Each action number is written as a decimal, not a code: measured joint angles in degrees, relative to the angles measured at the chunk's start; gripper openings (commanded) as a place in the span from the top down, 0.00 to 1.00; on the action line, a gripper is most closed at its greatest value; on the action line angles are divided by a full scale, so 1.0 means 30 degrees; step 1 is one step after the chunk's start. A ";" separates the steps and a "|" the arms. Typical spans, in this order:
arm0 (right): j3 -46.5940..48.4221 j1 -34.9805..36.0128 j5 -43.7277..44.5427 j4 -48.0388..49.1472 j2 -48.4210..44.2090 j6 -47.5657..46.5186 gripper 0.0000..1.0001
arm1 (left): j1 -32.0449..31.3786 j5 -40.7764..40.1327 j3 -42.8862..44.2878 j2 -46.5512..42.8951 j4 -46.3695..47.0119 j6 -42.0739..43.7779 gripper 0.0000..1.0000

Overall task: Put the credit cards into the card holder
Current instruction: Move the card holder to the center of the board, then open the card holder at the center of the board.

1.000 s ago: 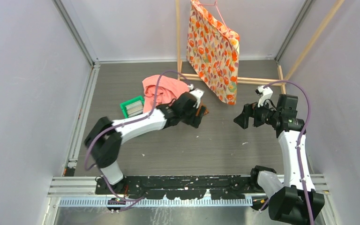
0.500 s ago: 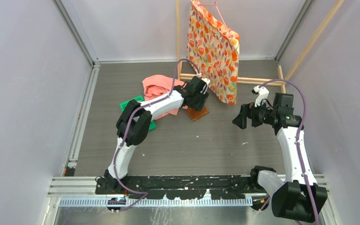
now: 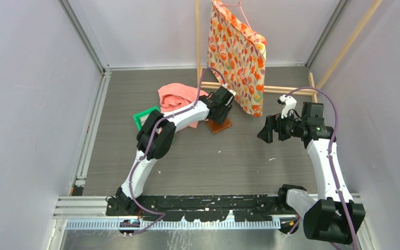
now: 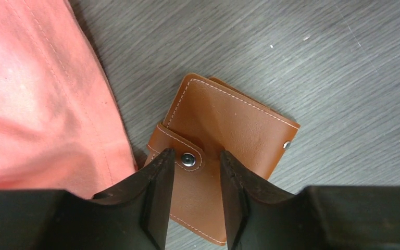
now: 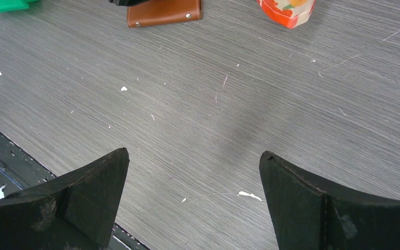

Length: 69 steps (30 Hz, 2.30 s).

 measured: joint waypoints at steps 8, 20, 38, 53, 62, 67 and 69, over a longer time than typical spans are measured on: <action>0.0044 0.0007 0.0015 -0.0080 0.0000 0.0000 0.00 | -0.0007 -0.0925 0.0007 0.0073 0.0029 0.0219 0.90; 0.0051 0.0386 -0.0896 -0.0466 0.0240 -0.0532 0.00 | -0.0146 -0.1661 -0.4087 -0.2688 0.1719 0.0284 1.00; 0.0051 0.6550 -0.3264 -0.0408 0.3767 -0.0707 0.16 | -0.2346 0.1851 -2.1442 -1.4513 1.2531 -1.2903 1.00; 0.1450 1.2276 0.1501 0.1282 0.8153 0.0896 0.24 | -0.3636 0.2477 -2.5580 -1.5489 2.0786 -1.8134 1.00; 0.1581 1.3981 0.3366 0.1464 0.9595 0.0692 0.30 | -0.3665 0.2943 -2.5879 -1.5832 2.2097 -1.8928 1.00; 0.1661 1.4120 0.4080 0.1399 0.9719 0.0648 0.38 | -0.3650 0.2936 -2.5900 -1.5934 2.2105 -1.8950 1.00; 0.1763 1.4120 0.4153 0.1392 0.9704 0.0627 0.43 | -0.3650 0.2936 -2.5959 -1.6189 2.2068 -1.8943 1.00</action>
